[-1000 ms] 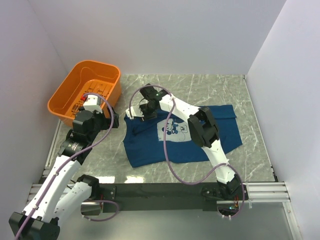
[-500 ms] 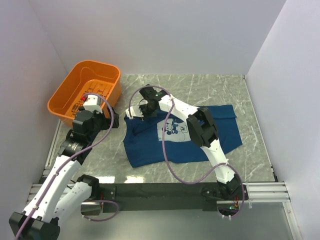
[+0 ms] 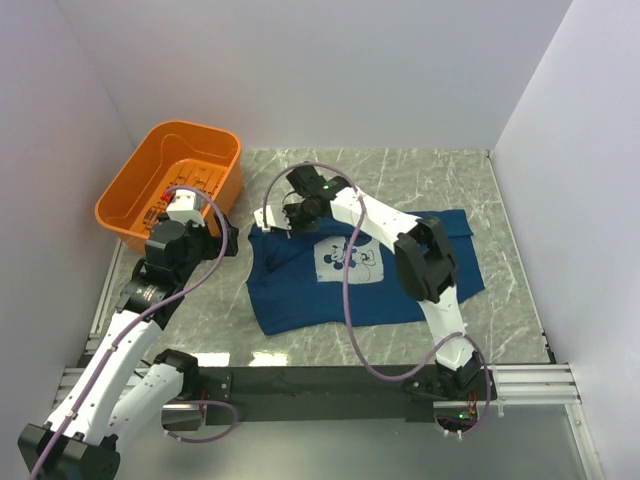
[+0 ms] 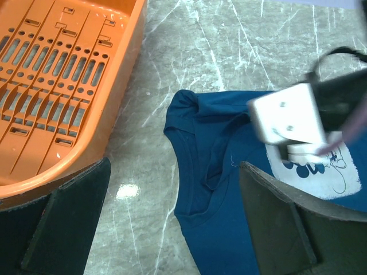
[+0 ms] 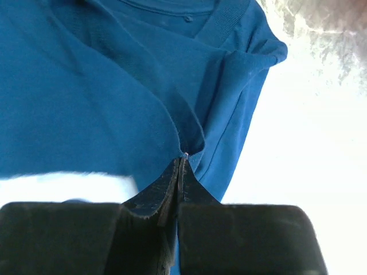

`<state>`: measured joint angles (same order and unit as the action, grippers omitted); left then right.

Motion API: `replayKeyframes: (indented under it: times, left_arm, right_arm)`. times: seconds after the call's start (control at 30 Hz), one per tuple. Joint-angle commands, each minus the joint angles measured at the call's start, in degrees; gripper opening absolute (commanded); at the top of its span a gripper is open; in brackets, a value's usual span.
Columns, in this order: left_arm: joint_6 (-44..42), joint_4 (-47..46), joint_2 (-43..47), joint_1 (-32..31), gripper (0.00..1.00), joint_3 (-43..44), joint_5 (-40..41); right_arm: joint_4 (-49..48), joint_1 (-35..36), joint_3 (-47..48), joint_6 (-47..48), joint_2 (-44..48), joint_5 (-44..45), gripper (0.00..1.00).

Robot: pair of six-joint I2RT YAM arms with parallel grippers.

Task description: Fold and stack the t-shirts

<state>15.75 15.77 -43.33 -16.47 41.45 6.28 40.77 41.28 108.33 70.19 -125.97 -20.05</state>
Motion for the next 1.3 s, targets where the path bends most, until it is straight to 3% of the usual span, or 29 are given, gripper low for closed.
replayKeyframes:
  times: [0.0,0.3,0.57,1.0,1.27]
  left_arm:
    - [-0.5,-1.9,0.3,0.3,0.98,0.1,-0.5]
    - [-0.5,-1.9,0.0,0.3,0.98,0.1,-0.8]
    - [-0.5,-1.9,-1.0,0.3,0.98,0.0,-1.4]
    - [-0.2,-2.3,-4.1,0.3,0.98,-0.1,-4.1]
    - [2.4,-2.8,-7.9,0.3,0.95,0.1,-4.5]
  right_arm:
    - [-1.4,0.4,-4.9,-1.3,8.1,-3.2,0.00]
    - [-1.6,1.1,-23.1,1.5,18.5,-8.2,0.00]
    - [-3.9,3.3,-31.2,1.8,21.1,-7.5,0.00]
    - [-11.1,2.4,-31.4,-6.4,22.3,-3.9,0.00]
    - [-10.9,2.0,-32.8,-5.7,23.7,-4.9,0.02]
